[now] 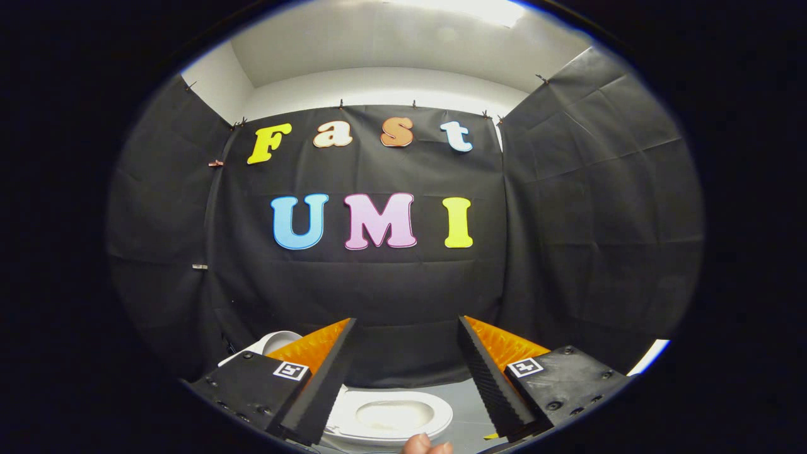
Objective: Open the toilet lid.
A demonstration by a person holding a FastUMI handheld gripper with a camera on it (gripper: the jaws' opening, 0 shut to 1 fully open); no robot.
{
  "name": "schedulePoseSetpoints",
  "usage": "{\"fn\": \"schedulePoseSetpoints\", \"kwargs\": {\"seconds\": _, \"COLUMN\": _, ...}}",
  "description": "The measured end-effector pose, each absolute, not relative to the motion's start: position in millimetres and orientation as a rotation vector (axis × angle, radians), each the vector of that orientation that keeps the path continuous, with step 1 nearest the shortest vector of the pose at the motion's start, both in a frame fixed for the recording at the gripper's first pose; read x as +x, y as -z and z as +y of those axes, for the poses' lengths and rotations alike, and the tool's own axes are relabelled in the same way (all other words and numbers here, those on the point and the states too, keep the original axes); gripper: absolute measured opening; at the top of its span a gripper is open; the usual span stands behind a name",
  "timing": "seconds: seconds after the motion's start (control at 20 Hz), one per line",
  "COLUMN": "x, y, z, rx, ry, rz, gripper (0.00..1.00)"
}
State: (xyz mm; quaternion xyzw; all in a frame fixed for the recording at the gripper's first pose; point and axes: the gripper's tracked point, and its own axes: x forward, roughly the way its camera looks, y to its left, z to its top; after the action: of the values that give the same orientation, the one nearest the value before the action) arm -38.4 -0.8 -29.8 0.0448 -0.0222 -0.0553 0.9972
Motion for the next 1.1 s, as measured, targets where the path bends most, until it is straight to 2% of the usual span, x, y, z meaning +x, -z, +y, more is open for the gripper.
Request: {"fn": "schedulePoseSetpoints", "kwargs": {"seconds": 1.1, "x": -35.3, "y": 31.6, "z": 4.2, "rx": 0.079, "ry": 0.103, "rz": -0.033, "gripper": 0.99}}
